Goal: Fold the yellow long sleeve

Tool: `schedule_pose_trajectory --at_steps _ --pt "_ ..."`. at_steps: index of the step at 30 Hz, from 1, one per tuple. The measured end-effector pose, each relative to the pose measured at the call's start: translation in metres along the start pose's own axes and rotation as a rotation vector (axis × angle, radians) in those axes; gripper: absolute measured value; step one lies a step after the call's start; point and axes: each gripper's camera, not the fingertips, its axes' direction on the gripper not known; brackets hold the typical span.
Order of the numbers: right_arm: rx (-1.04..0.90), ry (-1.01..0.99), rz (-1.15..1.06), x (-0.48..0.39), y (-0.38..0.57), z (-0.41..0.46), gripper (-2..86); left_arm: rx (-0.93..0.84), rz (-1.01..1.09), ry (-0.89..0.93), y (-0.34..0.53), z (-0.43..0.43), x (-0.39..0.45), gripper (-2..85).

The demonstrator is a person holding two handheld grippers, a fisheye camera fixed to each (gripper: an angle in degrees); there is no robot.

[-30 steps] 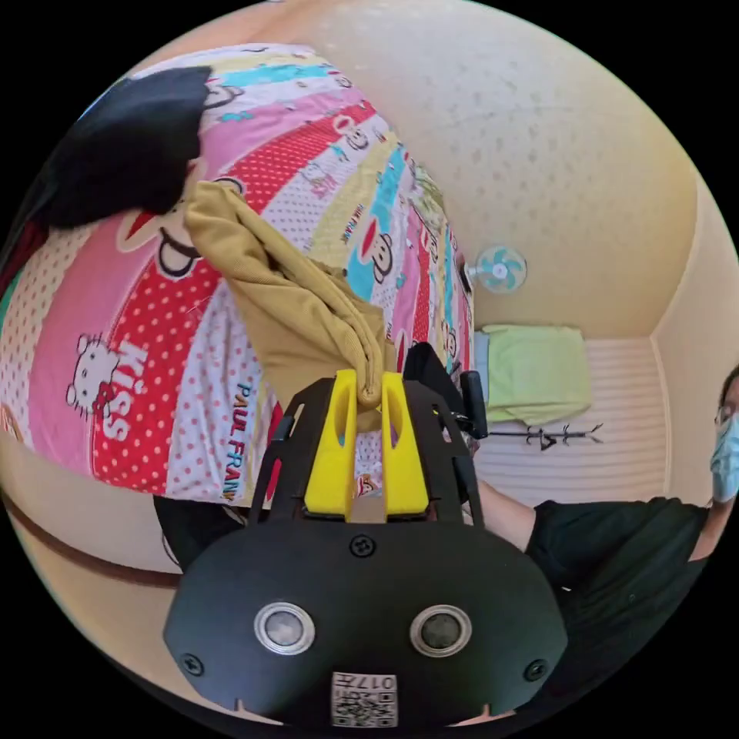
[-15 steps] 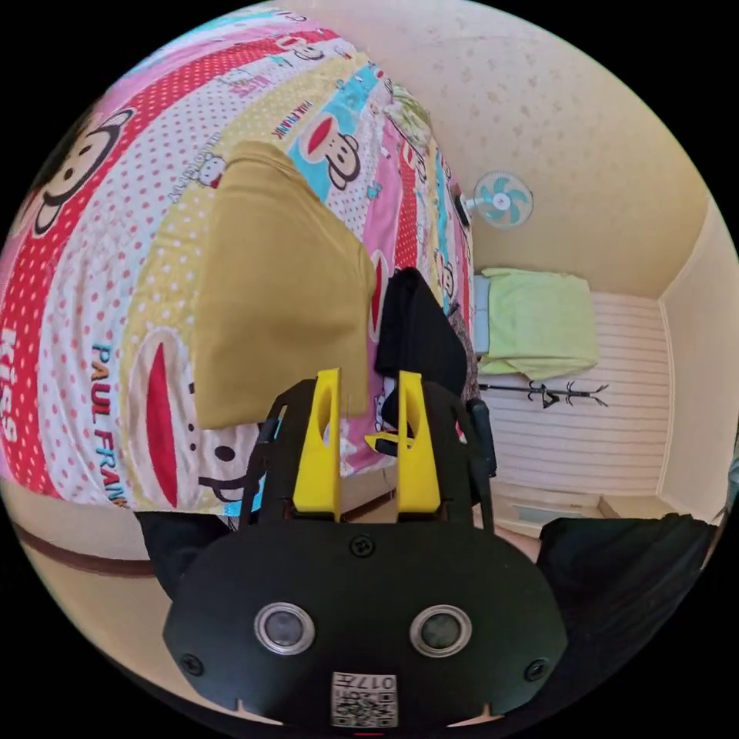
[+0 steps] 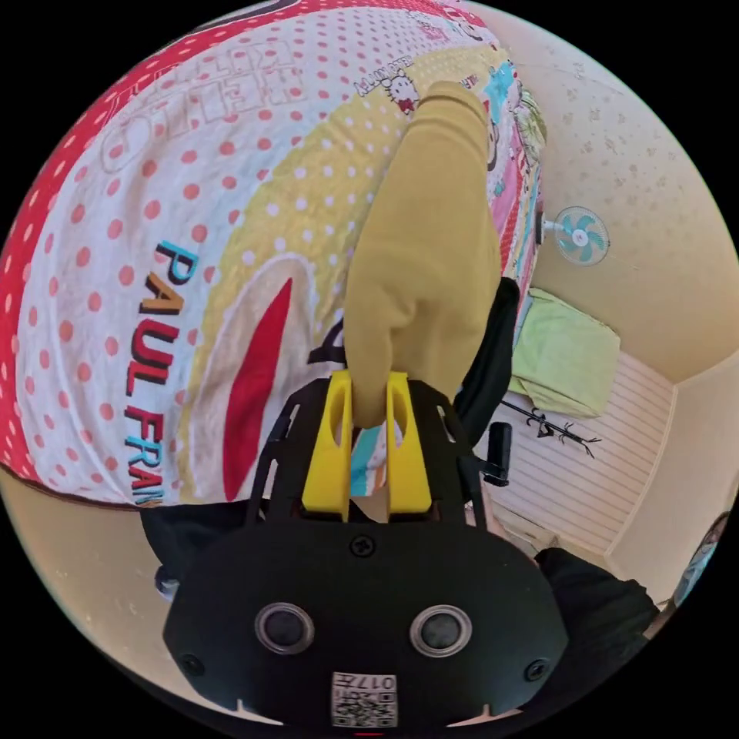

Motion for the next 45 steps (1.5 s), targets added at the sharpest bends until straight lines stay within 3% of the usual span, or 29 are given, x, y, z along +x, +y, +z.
schedule_pose_trajectory --at_steps 2,8,12,14,18,22,28,32,35,39,42,45 --pt "0.05 -0.308 0.083 0.007 0.016 -0.003 16.2 -0.019 0.022 0.056 0.008 -0.003 0.017 6.5" --pt "0.23 -0.954 0.282 0.016 0.042 0.048 22.7 -0.115 0.138 0.239 0.037 -0.017 0.081 5.9" --pt "0.418 -1.204 0.273 -0.004 0.053 0.056 17.5 -0.149 0.245 0.216 0.051 -0.061 0.121 5.8" --pt "0.306 -1.074 0.278 -0.052 0.062 0.05 10.9 -0.145 0.275 0.206 0.057 -0.089 0.13 5.8" --pt "0.131 -0.794 0.129 -0.149 0.079 0.047 6.7 -0.09 0.306 0.261 0.073 -0.168 0.134 6.0" --pt "-0.042 -0.492 -0.189 -0.278 0.059 0.094 4.4 0.054 0.339 0.241 0.09 -0.256 0.12 6.1" --pt "-0.198 -0.59 -0.373 -0.452 0.02 0.221 3.2 0.347 0.419 0.36 0.084 -0.402 0.104 6.1" --pt "-0.204 -0.582 -0.537 -0.56 0.021 0.28 3.3 0.48 0.535 0.287 0.083 -0.469 0.124 6.1" --pt "-0.204 -0.593 -0.602 -0.601 0.015 0.327 3.9 0.556 0.57 0.245 0.077 -0.498 0.123 6.2" --pt "-0.18 -0.475 -0.542 -0.596 -0.002 0.393 5.5 0.577 0.373 0.207 0.049 -0.482 0.064 6.7" --pt "-0.139 -0.237 -0.475 -0.551 -0.007 0.441 6.4 0.474 0.122 0.055 0.032 -0.427 0.001 9.5" --pt "-0.178 -0.073 -0.408 -0.486 0.01 0.469 5.9 0.359 -0.005 0.05 0.047 -0.362 -0.059 9.6"
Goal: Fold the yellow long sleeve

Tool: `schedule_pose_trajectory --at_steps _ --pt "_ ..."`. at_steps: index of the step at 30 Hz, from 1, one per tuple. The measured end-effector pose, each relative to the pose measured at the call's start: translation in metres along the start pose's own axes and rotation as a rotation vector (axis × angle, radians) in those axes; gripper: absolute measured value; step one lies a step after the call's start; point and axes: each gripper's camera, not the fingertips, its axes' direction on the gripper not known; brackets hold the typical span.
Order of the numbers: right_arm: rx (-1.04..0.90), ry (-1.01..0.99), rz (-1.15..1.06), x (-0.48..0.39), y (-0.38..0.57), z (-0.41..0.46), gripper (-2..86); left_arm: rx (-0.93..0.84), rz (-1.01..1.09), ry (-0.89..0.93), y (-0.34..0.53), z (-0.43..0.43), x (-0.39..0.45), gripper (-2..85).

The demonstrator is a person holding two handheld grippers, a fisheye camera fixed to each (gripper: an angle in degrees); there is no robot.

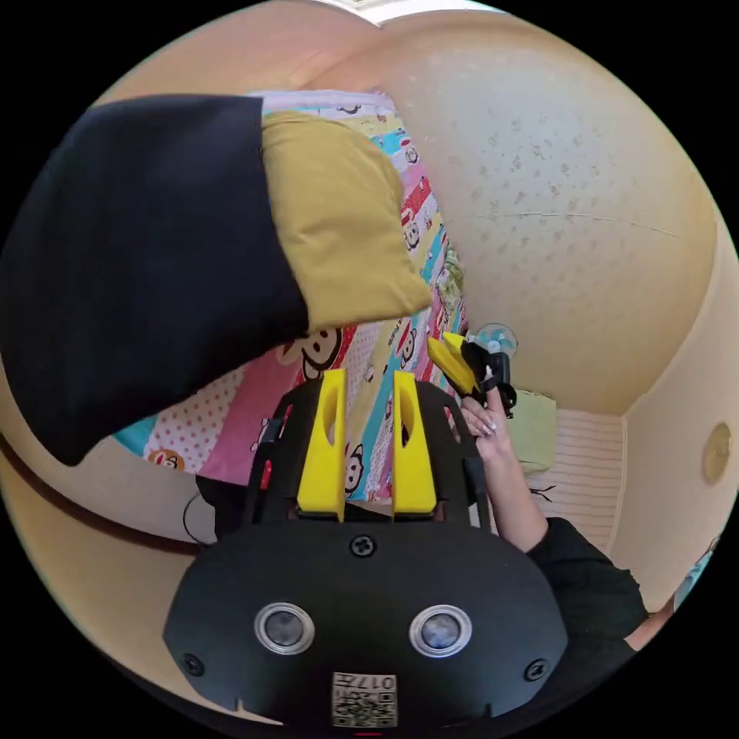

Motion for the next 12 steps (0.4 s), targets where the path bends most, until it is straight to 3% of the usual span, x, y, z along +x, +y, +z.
schedule_pose_trajectory --at_steps 6,9,12 --pt "-0.279 0.081 -0.042 0.047 0.106 0.003 2.1 -0.136 -0.155 0.119 0.071 0.063 -0.077 9.9" --pt "-0.303 0.123 -0.169 0.013 0.141 -0.028 1.2 -0.172 -0.025 0.188 0.057 0.078 -0.055 10.4" --pt "-0.194 0.22 -0.338 -0.06 0.159 -0.077 1.1 -0.2 0.199 0.209 0.036 0.088 0.01 11.2"
